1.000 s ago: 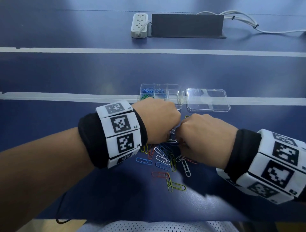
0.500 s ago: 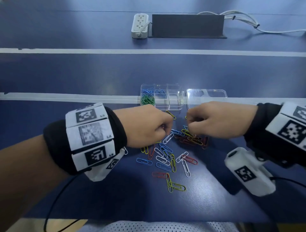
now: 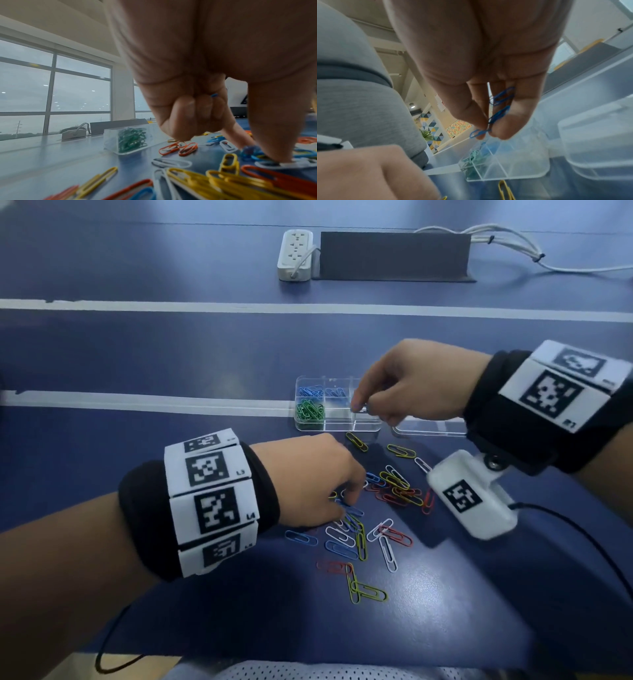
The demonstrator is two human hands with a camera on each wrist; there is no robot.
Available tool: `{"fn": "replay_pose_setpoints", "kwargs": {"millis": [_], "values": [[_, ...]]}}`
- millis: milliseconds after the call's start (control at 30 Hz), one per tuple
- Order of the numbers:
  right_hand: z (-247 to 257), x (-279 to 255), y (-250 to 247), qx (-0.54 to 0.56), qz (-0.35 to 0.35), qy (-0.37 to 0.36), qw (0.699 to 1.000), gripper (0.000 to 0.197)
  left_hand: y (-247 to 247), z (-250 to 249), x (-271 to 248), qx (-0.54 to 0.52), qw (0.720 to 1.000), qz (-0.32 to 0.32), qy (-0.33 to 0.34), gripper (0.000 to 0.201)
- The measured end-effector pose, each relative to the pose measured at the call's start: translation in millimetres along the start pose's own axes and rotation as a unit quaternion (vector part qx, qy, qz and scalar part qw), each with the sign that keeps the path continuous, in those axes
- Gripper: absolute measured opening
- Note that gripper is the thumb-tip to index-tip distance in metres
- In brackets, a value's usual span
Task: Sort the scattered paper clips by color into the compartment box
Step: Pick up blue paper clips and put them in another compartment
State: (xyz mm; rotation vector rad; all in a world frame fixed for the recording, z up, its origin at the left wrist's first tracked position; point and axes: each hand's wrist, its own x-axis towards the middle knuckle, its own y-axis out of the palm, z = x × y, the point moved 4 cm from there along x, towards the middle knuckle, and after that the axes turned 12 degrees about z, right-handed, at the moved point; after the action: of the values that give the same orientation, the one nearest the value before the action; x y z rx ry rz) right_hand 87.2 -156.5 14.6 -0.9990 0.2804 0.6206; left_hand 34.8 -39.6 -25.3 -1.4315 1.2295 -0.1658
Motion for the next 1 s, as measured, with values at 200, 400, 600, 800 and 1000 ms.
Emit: {"fn": "replay_pose_setpoints", "kwargs": {"millis": [200,400,600,800,1000], "values": [[17.6,16.7,-8.1,-0.058,-0.060,0.014,0.996,0.026,3.4,0.6,-2.2,0.000,1.000,0.004,-0.002,0.012],[32.1,33.8,-21.6,-0.131,-0.117,0.045,0.983,0.025,-9.1,2.0,-7.5,-0.056,0.998,-0.016,-0.009,0.007],[36.0,40.9,-19.3,-0.160,-0.089,0.054,0.982,0.029,-31.3,21.9,-10.7,-0.105,0.989,-0.058,-0.088,0.008],[31.7,37.8,-19.7,-0.103,-0.077,0.013,0.992,0.036,-51.3,50.8,-8.2,-0.184,0.972,-0.089,-0.118,0.004],[20.7,28.2,-24.6,-0.078,-0.102,-0.010,0.992,0.044,-79.1,70.3,3.0,-0.178,0.959,-0.162,-0.149,0.003]]}}
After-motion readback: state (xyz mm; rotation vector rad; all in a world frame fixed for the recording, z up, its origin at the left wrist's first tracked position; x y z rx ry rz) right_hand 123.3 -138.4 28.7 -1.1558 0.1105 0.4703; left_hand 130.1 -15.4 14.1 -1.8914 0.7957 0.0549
